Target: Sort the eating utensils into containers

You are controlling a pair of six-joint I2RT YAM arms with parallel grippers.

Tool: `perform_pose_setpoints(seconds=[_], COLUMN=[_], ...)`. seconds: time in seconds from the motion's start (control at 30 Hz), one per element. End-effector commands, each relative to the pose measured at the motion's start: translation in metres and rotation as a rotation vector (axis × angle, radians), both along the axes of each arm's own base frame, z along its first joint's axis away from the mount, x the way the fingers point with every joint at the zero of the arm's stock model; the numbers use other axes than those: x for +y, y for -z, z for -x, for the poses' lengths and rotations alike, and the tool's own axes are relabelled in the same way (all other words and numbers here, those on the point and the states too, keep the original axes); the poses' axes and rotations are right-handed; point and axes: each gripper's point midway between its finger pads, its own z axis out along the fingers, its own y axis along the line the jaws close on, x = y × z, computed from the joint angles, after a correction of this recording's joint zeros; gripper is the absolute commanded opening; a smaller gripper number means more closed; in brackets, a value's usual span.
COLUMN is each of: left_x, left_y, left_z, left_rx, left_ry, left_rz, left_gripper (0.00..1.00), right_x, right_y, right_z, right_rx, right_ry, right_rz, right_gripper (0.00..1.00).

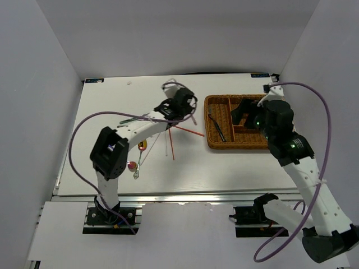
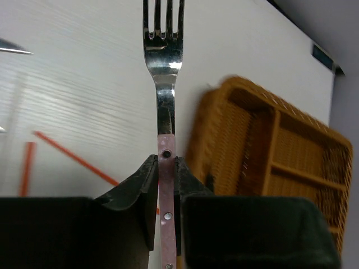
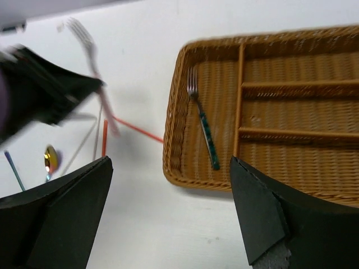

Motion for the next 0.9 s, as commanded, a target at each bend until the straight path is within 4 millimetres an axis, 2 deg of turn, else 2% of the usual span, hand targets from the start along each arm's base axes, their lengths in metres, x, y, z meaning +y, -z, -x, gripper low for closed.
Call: perform_pose_setpoints(seconds=[0.0, 0.13, 0.27, 0.3, 0.33, 0.5, 0.53, 0.6, 0.63, 0.73, 0.77, 0.8, 0.87], left_x=[-0.063, -0.119, -0.155, -0.163, -0.169, -0.176, -0.176, -0.179, -0.178, -0.175, -0.172, -0.169, -0.161], left_y=[-0.025, -0.024, -0.012, -0.019, 0.002, 0.028, 0.031, 0.029, 0.028, 0.011, 0.01, -0.008, -0.023], left_z=[-0.004, 0.001, 0.0, -0.002, -0.001, 0.001, 0.002, 0.005, 0.006, 0.009, 0.011, 0.013, 0.014], left_rx=[-0.096, -0.118, -0.105, -0.115, -0.08, -0.036, -0.03, -0.029, -0.03, -0.047, -0.047, -0.071, -0.093], left_ry=[0.197, 0.311, 0.374, 0.384, 0.401, 0.415, 0.417, 0.437, 0.438, 0.441, 0.443, 0.442, 0.434], left_rz=[-0.014, 0.037, 0.049, 0.062, 0.045, 0.031, 0.028, 0.038, 0.037, 0.039, 0.03, 0.043, 0.03], left_gripper=[0.0, 0.0, 0.0, 0.0, 0.0, 0.15, 0.25, 0.32, 0.39, 0.51, 0.58, 0.61, 0.71], right_x=[-0.024, -0.03, -0.031, -0.031, -0.031, -0.028, -0.028, -0.027, -0.026, -0.023, -0.022, -0.022, -0.021], right_y=[-0.033, -0.029, -0.022, -0.02, -0.02, -0.011, -0.009, -0.007, -0.006, -0.004, -0.005, -0.006, -0.005], right_z=[0.008, 0.014, 0.018, 0.019, 0.02, 0.02, 0.02, 0.02, 0.019, 0.017, 0.017, 0.017, 0.015], right_rx=[-0.053, -0.036, -0.02, -0.017, -0.014, 0.005, 0.01, 0.011, 0.015, 0.022, 0.02, 0.019, 0.021], right_ry=[0.11, 0.117, 0.103, 0.099, 0.095, 0.076, 0.075, 0.069, 0.068, 0.056, 0.054, 0.052, 0.048], right_rz=[0.0, 0.037, 0.053, 0.058, 0.059, 0.073, 0.074, 0.072, 0.072, 0.07, 0.068, 0.067, 0.066], right_gripper=[0.89, 0.89, 0.89, 0.89, 0.89, 0.89, 0.89, 0.89, 0.89, 0.89, 0.89, 0.89, 0.89])
